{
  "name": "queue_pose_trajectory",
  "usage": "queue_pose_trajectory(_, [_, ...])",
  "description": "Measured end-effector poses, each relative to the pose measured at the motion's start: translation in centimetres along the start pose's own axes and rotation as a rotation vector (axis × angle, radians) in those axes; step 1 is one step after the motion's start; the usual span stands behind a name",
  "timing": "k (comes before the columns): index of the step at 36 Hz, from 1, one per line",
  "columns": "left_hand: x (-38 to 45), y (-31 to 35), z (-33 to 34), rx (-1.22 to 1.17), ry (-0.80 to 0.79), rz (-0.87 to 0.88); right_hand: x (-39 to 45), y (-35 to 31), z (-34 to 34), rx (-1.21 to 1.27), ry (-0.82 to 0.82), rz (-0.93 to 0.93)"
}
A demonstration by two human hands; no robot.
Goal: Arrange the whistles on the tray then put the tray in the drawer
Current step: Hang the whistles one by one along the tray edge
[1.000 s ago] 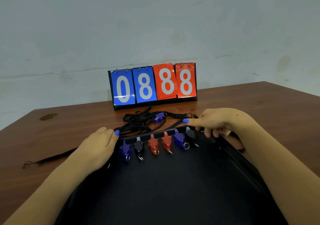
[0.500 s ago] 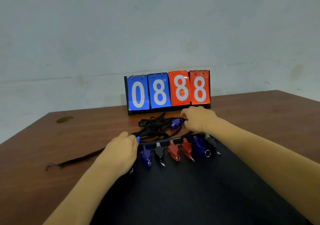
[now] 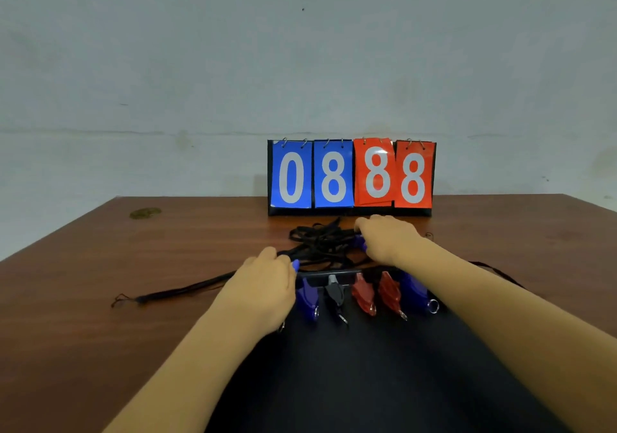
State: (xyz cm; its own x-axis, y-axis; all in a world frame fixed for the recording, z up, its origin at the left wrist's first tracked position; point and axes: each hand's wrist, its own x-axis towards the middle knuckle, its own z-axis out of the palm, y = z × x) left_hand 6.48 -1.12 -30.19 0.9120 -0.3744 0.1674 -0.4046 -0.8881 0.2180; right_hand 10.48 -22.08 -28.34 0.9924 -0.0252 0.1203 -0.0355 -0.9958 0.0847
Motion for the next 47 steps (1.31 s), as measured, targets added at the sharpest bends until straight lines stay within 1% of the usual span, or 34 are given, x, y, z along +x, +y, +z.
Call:
queue_pose_trajectory(2, [-0.1,0.1,-0.1,0.010,-0.002,-0.002,-0.1,0.8,-0.2,0.083,0.063,-0.001])
queue_pose_trajectory(5, [0.0,0.2,-0.2,0.037,-0.010,-0.003,-0.9,1.5,-1.4,0.455,0.280,-0.021])
queue_pose_trajectory(7, [0.0,0.4,-0.2,0.058,-0.021,0.003,-2.3,1.7,-3.1,0.630,0.423,-0.039])
queue_pose_trajectory(10, [0.1,0.5,-0.2,0.056,-0.026,0.001,-5.0,3.1,-5.2,0.694,0.580,-0.061])
queue_pose_trajectory(11, [0.1,0.6,-0.1,0.051,-0.025,-0.005,-5.9,3.8,-5.4,0.732,0.621,-0.040])
queue_pose_trajectory(13, [0.2,0.7,-0.1,0.034,-0.018,-0.025,-7.7,5.4,-5.0,0.857,0.651,0.059])
queue_pose_trajectory(15, [0.1,0.8,0.0,0.009,0.007,-0.041,-9.4,6.9,-4.1,0.942,0.613,0.156])
queue_pose_trajectory(19, [0.1,0.8,-0.1,-0.004,0.008,-0.021,-10.4,9.6,-3.2,0.860,0.399,0.262])
queue_pose_trajectory(25, [-0.1,0.8,-0.3,0.006,0.003,-0.020,-10.5,10.6,-3.4,0.785,0.076,0.236])
queue_pose_trajectory(29, [-0.3,0.8,-0.4,0.016,-0.005,-0.018,-10.7,10.8,-3.4,0.762,-0.076,0.255])
queue_pose_trajectory(32, [-0.3,0.8,-0.6,0.034,-0.011,-0.023,-10.8,10.7,-3.6,0.676,-0.174,0.236])
queue_pose_trajectory(39, [-0.2,0.6,-0.6,0.032,-0.017,-0.013,-10.5,10.1,-3.1,0.592,-0.224,0.229])
queue_pose_trajectory(44, [-0.2,0.4,-0.5,0.033,-0.024,-0.011,-10.2,9.7,-2.9,0.504,-0.160,0.223])
queue_pose_trajectory(47, [-0.2,0.4,-0.5,0.035,-0.031,-0.012,-10.1,9.5,-2.7,0.469,-0.169,0.232])
